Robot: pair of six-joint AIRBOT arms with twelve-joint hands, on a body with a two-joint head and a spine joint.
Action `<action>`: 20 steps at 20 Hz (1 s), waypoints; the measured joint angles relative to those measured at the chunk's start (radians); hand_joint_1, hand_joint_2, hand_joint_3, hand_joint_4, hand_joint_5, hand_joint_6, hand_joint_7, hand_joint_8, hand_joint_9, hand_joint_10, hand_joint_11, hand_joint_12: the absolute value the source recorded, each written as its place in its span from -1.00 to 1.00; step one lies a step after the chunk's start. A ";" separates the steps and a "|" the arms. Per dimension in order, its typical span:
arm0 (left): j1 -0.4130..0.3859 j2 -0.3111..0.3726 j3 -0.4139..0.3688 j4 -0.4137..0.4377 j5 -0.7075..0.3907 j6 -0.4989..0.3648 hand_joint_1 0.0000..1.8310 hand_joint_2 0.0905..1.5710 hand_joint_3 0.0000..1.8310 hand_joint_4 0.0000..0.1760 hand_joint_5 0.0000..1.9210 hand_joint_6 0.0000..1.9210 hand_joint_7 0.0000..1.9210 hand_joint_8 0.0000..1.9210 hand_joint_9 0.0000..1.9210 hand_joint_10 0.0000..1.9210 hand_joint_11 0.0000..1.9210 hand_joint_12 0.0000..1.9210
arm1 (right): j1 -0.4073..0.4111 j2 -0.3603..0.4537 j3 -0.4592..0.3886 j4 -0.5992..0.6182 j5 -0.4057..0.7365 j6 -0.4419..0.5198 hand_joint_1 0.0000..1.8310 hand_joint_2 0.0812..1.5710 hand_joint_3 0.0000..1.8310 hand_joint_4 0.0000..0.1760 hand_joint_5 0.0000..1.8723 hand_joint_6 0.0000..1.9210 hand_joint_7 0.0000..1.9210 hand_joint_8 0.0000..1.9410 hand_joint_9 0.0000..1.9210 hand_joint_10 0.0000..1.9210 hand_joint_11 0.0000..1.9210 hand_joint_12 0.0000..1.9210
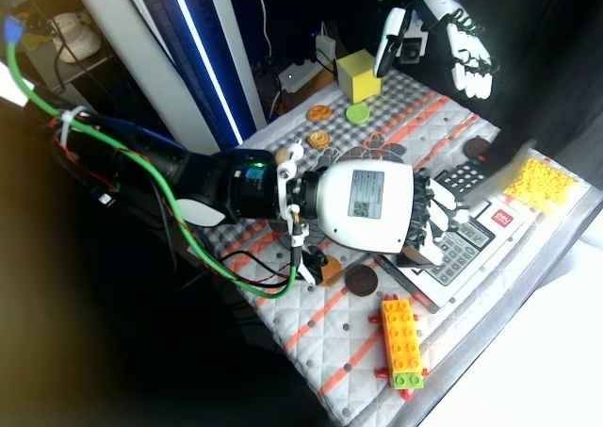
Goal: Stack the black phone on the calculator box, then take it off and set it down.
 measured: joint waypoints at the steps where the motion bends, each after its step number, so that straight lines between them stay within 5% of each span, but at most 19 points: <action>1: 0.000 -0.001 0.000 -0.003 0.003 0.000 -0.06 0.11 -1.00 -0.21 -0.79 -1.00 -0.73 -1.00 -0.77 -0.99 -1.00 -0.40 | 0.000 0.006 -0.013 0.000 0.000 -0.002 0.37 0.40 -1.00 -1.00 -0.09 0.05 0.18 -0.10 0.48 -0.75 0.09 0.24; 2: 0.005 -0.002 0.000 -0.008 0.001 0.000 -0.06 0.11 -1.00 -0.26 -0.78 -0.99 -0.72 -1.00 -0.77 -0.99 -1.00 -0.40 | 0.000 0.016 -0.043 0.000 0.008 -0.006 0.38 0.39 -1.00 -1.00 -0.06 -0.03 0.17 -0.03 0.50 -0.74 0.11 0.25; 4: 0.016 0.004 -0.008 -0.013 -0.008 -0.001 -0.07 0.10 -1.00 -0.18 -0.79 -1.00 -0.76 -1.00 -0.78 -1.00 -1.00 -0.40 | -0.010 0.063 -0.101 -0.051 0.047 -0.002 0.36 0.41 -1.00 -1.00 -0.11 0.13 0.15 -0.06 0.43 -0.85 0.07 0.07; 5: 0.027 0.015 -0.015 -0.014 -0.014 0.000 -0.09 0.10 -1.00 -0.16 -0.77 -0.99 -0.75 -1.00 -0.76 -0.99 -1.00 -0.26 | -0.021 0.092 -0.127 -0.061 0.083 0.008 0.38 0.39 -1.00 -1.00 -0.07 -0.01 0.18 -0.06 0.48 -0.84 0.07 0.23; 6: 0.035 0.026 -0.020 -0.020 -0.024 0.000 -0.11 0.09 -1.00 -0.07 -0.76 -0.99 -0.73 -0.99 -0.74 -0.99 -1.00 -0.19 | -0.036 0.126 -0.147 -0.069 0.129 0.022 0.27 0.43 -1.00 -1.00 -0.03 0.08 0.27 -0.50 0.46 -0.58 0.08 0.43; 7: 0.041 0.037 -0.025 -0.026 -0.037 0.000 -0.09 0.09 -1.00 -0.14 -0.76 -0.99 -0.73 -1.00 -0.75 -0.99 -1.00 -0.18 | -0.056 0.162 -0.162 -0.080 0.172 0.047 0.26 0.41 -1.00 -1.00 0.01 0.05 0.37 -0.75 0.43 -0.58 0.04 0.36; 8: 0.053 0.050 -0.031 -0.042 -0.060 0.000 -0.09 0.09 -1.00 -0.10 -0.75 -0.99 -0.74 -1.00 -0.76 -1.00 -1.00 -0.24 | -0.095 0.200 -0.180 -0.077 0.230 0.081 0.26 0.40 -1.00 -1.00 0.04 0.01 0.44 -0.88 0.44 -0.60 0.03 0.33; 9: 0.077 0.066 -0.047 -0.054 -0.099 0.000 -0.14 0.11 -1.00 -0.36 -0.76 -1.00 -0.71 -1.00 -0.76 -0.99 -1.00 -0.34 | -0.204 0.253 -0.221 -0.059 0.322 0.125 0.25 0.44 -1.00 -1.00 -0.03 0.12 0.44 -0.99 0.49 -0.78 0.03 0.24; 12: 0.095 0.080 -0.061 -0.050 -0.121 0.000 -0.19 0.13 -1.00 -0.25 -0.83 -1.00 -0.74 -1.00 -0.80 -0.99 -1.00 -0.52 | -0.262 0.281 -0.276 -0.089 0.354 0.127 0.25 0.43 -1.00 -1.00 0.00 0.08 0.45 -1.00 0.46 -0.84 -0.05 0.05; 13: 0.100 0.087 -0.066 -0.056 -0.133 0.000 -0.18 0.13 -1.00 -0.32 -0.85 -1.00 -0.78 -0.99 -0.85 -0.98 -1.00 -0.70 | -0.282 0.288 -0.293 -0.093 0.377 0.131 0.37 0.34 -1.00 -1.00 0.03 -0.13 0.35 -0.48 0.45 -0.93 -0.08 -0.09; 14: 0.103 0.095 -0.068 -0.066 -0.151 0.000 -0.19 0.13 -1.00 -0.34 -0.84 -1.00 -0.80 -0.99 -0.87 -0.99 -1.00 -0.84 | -0.315 0.303 -0.317 -0.103 0.415 0.138 0.39 0.33 -0.99 -1.00 0.00 -0.09 0.31 -0.33 0.43 -0.97 -0.13 -0.17; 15: 0.103 0.097 -0.068 -0.071 -0.159 0.000 -0.10 0.12 -1.00 -0.10 -0.81 -0.99 -0.78 -1.00 -0.83 -1.00 -1.00 -0.67 | -0.325 0.307 -0.322 -0.105 0.427 0.137 0.39 0.33 -1.00 -1.00 0.04 -0.14 0.28 -0.27 0.38 -0.99 -0.28 -0.07; 16: 0.103 0.097 -0.068 -0.081 -0.172 0.000 -0.05 0.13 -1.00 0.32 -0.82 -1.00 -0.75 -0.99 -0.79 -0.99 -1.00 -0.47 | -0.350 0.319 -0.332 -0.101 0.444 0.137 0.40 0.33 -1.00 -1.00 0.01 -0.09 0.29 -0.28 0.43 -0.98 -0.13 -0.01; 17: 0.103 0.097 -0.068 -0.082 -0.182 0.000 -0.06 0.14 -1.00 0.46 -0.84 -1.00 -0.76 -1.00 -0.79 -0.99 -1.00 -0.43 | -0.373 0.332 -0.341 -0.097 0.457 0.137 0.39 0.34 -1.00 -1.00 0.01 -0.09 0.25 -0.21 0.43 -0.98 -0.16 0.11; 18: 0.103 0.097 -0.071 -0.080 -0.185 -0.002 -0.06 0.14 -0.99 0.44 -0.85 -1.00 -0.77 -1.00 -0.80 -1.00 -1.00 -0.43 | -0.400 0.344 -0.350 -0.083 0.461 0.137 0.39 0.34 -1.00 -1.00 0.05 -0.18 0.21 -0.10 0.42 -0.99 -0.21 0.29; 19: 0.106 0.097 -0.076 -0.072 -0.189 -0.014 -0.05 0.15 -0.99 0.17 -0.86 -1.00 -0.79 -1.00 -0.82 -1.00 -1.00 -0.52 | -0.425 0.351 -0.354 -0.066 0.466 0.137 0.39 0.36 -1.00 -1.00 0.05 -0.24 0.16 0.01 0.50 -0.94 -0.16 0.44; 20: 0.114 0.097 -0.076 -0.051 -0.192 -0.050 -0.04 0.17 -0.99 -0.01 -0.86 -1.00 -0.80 -1.00 -0.83 -1.00 -1.00 -0.57 | -0.454 0.354 -0.356 -0.045 0.466 0.135 0.39 0.36 -1.00 -1.00 0.06 -0.28 0.16 0.02 0.46 -0.68 -0.09 0.49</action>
